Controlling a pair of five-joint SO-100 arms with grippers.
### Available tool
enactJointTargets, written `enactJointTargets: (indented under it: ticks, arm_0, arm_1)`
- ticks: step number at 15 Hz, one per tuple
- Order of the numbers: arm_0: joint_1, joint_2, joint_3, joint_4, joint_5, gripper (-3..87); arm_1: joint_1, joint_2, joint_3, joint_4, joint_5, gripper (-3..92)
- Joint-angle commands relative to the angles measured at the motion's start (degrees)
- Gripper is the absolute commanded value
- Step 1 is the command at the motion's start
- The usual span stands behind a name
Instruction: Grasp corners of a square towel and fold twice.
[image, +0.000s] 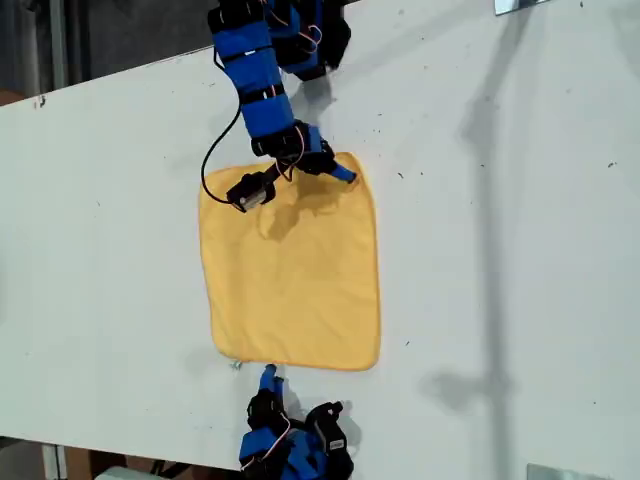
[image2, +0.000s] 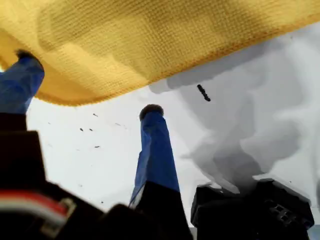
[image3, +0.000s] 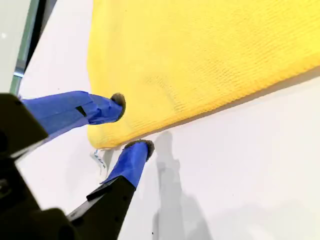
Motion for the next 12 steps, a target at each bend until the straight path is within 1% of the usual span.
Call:
enactJointTargets:
  ticks: [1,3,4,6,8,10,12]
  arm_0:
    - [-0.26,0.18,-0.53,-1.05,0.7,13.4]
    - [-0.26,0.18,-0.53,-1.05,0.79,13.7]
    - [-0.18,0.18,-0.53,-1.05,0.79,13.7]
    - [-0.09,0.18,-0.53,-1.05,0.79,13.6]
    - [-0.09,0.18,-0.53,-1.14,0.97,13.5]
    - [0.09,0.18,-0.53,-1.14,1.05,13.4]
    - [0.18,0.18,-0.53,-1.14,1.32,13.8]
  arm_1:
    - [-5.54,0.09,-2.99,1.49,3.96,40.2]
    - [-8.88,-2.37,-3.52,-0.09,6.86,40.2]
    - [-9.14,-2.72,-3.96,-1.14,7.21,40.5]
    - [-7.47,-2.81,-4.92,-3.25,6.06,40.6]
    - [-4.57,-4.48,-7.65,-4.57,2.99,40.6]
    - [-2.64,-8.61,-8.88,-6.5,1.23,37.7]
    - [-2.72,-14.24,-9.58,-7.82,1.67,18.0]
